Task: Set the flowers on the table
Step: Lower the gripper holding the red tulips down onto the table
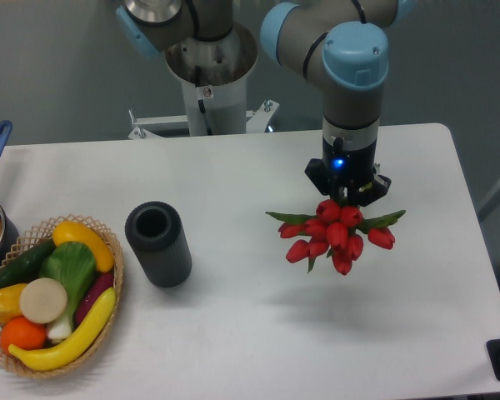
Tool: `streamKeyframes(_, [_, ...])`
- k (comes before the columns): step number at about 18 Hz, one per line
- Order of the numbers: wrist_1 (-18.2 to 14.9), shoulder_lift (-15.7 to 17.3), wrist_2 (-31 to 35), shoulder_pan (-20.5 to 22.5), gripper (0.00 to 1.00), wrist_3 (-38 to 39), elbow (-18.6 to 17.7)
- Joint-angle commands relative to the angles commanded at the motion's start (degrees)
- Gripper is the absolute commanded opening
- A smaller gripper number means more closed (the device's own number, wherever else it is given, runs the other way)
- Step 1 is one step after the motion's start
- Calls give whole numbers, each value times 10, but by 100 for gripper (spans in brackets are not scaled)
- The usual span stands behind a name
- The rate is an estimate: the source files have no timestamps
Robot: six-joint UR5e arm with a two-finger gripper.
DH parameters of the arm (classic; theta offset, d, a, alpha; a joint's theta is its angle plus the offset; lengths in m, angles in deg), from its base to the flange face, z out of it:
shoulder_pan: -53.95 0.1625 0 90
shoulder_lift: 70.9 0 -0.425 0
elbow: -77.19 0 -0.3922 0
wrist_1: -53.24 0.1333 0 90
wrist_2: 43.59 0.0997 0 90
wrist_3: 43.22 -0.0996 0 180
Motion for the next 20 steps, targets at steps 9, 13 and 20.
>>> streamKeyframes(9, [2, -15, -2, -13, 0, 7, 3])
streamKeyframes(13, [10, -43, -2, -26, 0, 15, 2])
streamKeyframes(20, [26, -95, -4, -63, 0, 53, 18])
